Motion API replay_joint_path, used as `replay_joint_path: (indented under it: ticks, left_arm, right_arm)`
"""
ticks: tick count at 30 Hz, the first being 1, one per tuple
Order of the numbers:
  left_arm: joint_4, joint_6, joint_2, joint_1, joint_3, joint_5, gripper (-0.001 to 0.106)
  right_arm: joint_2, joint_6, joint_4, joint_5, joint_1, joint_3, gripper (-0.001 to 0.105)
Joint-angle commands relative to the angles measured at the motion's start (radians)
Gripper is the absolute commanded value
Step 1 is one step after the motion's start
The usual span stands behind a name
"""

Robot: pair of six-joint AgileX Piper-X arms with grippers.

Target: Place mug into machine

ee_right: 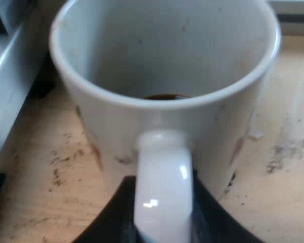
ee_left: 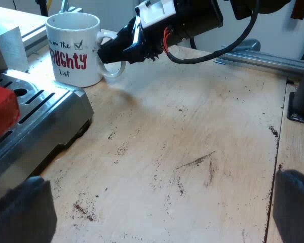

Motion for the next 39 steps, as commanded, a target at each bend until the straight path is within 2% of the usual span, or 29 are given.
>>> replay_joint_path:
  ticks: [1,5,9,13,15,18,21,23,25,27,32,35,39]
  left_arm:
    - [-0.014,-0.014,-0.004,-0.006,-0.004,-0.020,0.089]
    - [-0.014,-0.064,-0.004,-0.006,-0.004,-0.085,0.089]
    - [-0.014,-0.064,-0.004,-0.006,0.000,-0.084,0.089]
    - [-0.014,-0.054,-0.004,-0.006,0.001,-0.103,0.089]
    - [-0.014,-0.048,-0.004,-0.006,0.001,-0.240,0.089]
    - [-0.014,-0.048,-0.004,-0.006,0.001,-0.304,0.089]
    - [-0.014,-0.048,-0.004,-0.006,0.001,-0.343,0.089]
    - [-0.014,-0.048,-0.004,-0.006,0.001,-0.379,0.089]
    - [-0.015,-0.033,-0.004,-0.006,0.001,-0.410,0.089]
    - [-0.015,-0.026,-0.004,-0.006,0.001,-0.465,0.089]
    - [-0.041,-0.026,-0.003,-0.006,0.025,-0.553,0.089]
    - [-0.137,-0.026,-0.003,-0.006,0.067,-0.554,0.089]
    - [-0.212,-0.026,-0.003,-0.006,0.103,-0.554,0.089]
  right_arm:
    - [-0.015,-0.006,-0.007,-0.005,-0.001,-0.008,0.000]
    - [-0.075,-0.006,0.083,-0.005,-0.001,-0.008,0.000]
    - [-0.226,-0.053,0.244,-0.005,-0.001,-0.008,0.000]
    - [-0.362,-0.057,0.388,-0.005,-0.001,-0.008,0.000]
    - [-0.434,-0.057,0.452,-0.005,-0.001,-0.008,0.000]
    - [-0.614,-0.069,0.669,-0.022,0.004,-0.040,0.000]
    - [-0.676,-0.096,0.780,-0.037,0.015,-0.068,0.000]
    - [-0.765,-0.101,0.931,-0.049,0.042,-0.124,0.000]
    - [-0.786,-0.101,0.967,-0.050,0.056,-0.139,0.000]
    - [-0.847,-0.101,1.060,-0.071,0.112,-0.192,0.000]
    - [-0.873,-0.101,1.126,-0.073,0.227,-0.232,0.000]
    - [-0.873,-0.092,1.135,-0.069,0.317,-0.235,0.000]
    - [-0.873,0.001,1.128,-0.001,0.444,-0.235,0.000]
